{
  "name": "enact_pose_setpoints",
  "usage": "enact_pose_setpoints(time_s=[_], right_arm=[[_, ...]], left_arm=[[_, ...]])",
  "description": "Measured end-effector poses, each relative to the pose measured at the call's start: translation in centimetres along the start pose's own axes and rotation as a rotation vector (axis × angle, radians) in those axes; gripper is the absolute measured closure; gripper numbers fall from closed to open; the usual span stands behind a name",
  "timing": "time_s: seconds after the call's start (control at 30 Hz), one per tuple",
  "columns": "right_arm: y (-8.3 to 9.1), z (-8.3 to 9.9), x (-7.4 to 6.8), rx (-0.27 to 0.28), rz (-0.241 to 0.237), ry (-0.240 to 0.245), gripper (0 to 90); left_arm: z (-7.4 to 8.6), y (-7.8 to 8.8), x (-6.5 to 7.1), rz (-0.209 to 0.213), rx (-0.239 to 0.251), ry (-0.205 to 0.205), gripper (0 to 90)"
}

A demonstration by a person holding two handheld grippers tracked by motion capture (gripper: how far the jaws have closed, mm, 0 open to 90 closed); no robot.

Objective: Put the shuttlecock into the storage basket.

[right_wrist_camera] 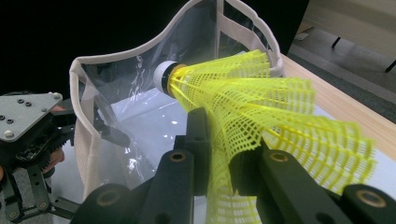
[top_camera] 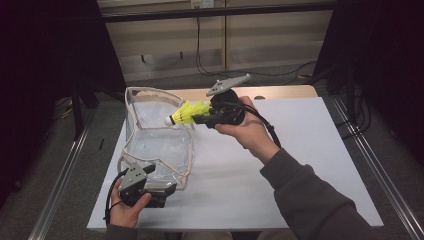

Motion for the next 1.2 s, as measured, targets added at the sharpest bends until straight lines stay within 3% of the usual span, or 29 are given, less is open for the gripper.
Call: enact_pose_setpoints(time_s=[1.2], right_arm=[[-1.0, -1.5, -1.3, -0.004, -0.006, 0.030, 79.6]], left_arm=[[0.0, 0.0, 0.0, 0.002, -0.001, -0.002, 3.9]])
Point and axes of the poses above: each handheld gripper's, and its own axes: y roughly backward along the jaws, z roughly out of its underside, x roughly to its right, the point moved 1 cm from there along -y, roughly forward along the jaws, and after that the axes turned 14 degrees about -x, right-handed, at the moved point
